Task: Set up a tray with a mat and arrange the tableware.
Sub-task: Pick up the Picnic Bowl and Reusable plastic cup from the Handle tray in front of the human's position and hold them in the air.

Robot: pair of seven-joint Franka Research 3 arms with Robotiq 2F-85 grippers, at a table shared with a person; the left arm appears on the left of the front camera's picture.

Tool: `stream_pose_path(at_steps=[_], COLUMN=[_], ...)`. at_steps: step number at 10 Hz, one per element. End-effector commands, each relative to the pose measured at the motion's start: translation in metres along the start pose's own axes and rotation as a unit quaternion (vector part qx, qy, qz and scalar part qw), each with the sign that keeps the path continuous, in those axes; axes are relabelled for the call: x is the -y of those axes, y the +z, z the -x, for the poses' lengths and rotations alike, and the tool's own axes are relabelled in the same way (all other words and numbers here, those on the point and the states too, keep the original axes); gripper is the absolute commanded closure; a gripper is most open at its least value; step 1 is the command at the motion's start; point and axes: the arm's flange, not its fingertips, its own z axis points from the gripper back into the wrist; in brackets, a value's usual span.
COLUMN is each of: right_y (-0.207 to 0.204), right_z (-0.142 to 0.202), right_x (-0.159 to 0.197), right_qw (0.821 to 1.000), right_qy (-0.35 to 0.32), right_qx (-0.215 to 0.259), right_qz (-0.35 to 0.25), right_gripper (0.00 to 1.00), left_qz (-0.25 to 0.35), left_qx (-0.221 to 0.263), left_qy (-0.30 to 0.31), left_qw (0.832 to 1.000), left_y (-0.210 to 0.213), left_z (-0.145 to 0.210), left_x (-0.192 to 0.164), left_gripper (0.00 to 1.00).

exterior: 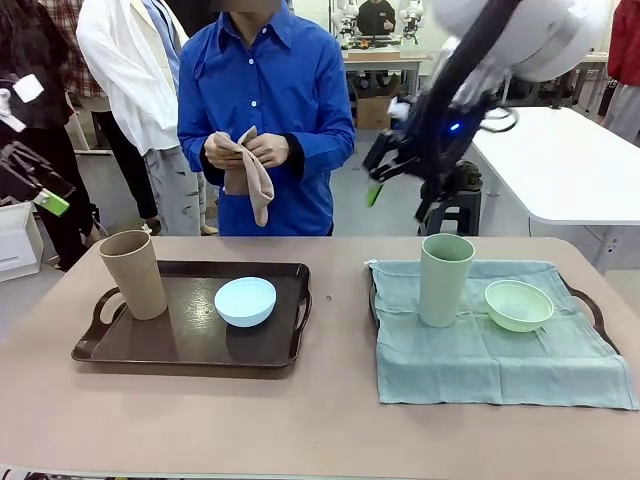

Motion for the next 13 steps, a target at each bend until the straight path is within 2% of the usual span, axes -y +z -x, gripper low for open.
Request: stream_pose_path(at_steps=[1,2,4,5,9,11,12,13], right_y=[-0.016,-0.027,-0.056,-0.074,-0.15,-0.161,-0.148,-0.173], right_z=[-0.034,-0.041,-0.054,-0.062,-0.086,-0.084,-0.077,-0.076], right_x=[-0.02,-0.033,-0.062,-0.077,-0.133,-0.145,-0.147,-0.139], right_qw=[1.0,0.999,0.997,0.996,0.989,0.988,0.988,0.988], right_qy=[0.012,0.013,0.03,0.039,0.067,0.073,0.08,0.081], right_qx=[-0.018,-0.024,-0.042,-0.053,-0.091,-0.097,-0.094,-0.098], right_qz=[0.021,0.03,0.054,0.058,0.095,0.098,0.089,0.082], right_gripper=[0.0,0.0,0.0,0.0,0.0,0.0,0.0,0.0], left_qz=[0.084,0.133,0.155,0.173,0.15,0.154,0.133,0.162], left_qx=[0.002,0.009,0.021,0.018,0.061,0.06,0.048,0.052], left_qy=[-0.133,-0.167,-0.217,-0.218,-0.204,-0.197,-0.185,-0.189], left_qw=[0.988,0.977,0.964,0.96,0.965,0.966,0.973,0.967], left_y=[0.011,0.023,0.01,-0.006,-0.058,-0.058,-0.052,-0.061], left_z=[0.003,0.01,0.004,-0.002,0.003,0.006,-0.002,0.004], left_x=[-0.02,-0.028,-0.033,-0.033,-0.04,-0.043,-0.037,-0.045], left_gripper=[0.0,0.0,0.0,0.0,0.0,0.0,0.0,0.0])
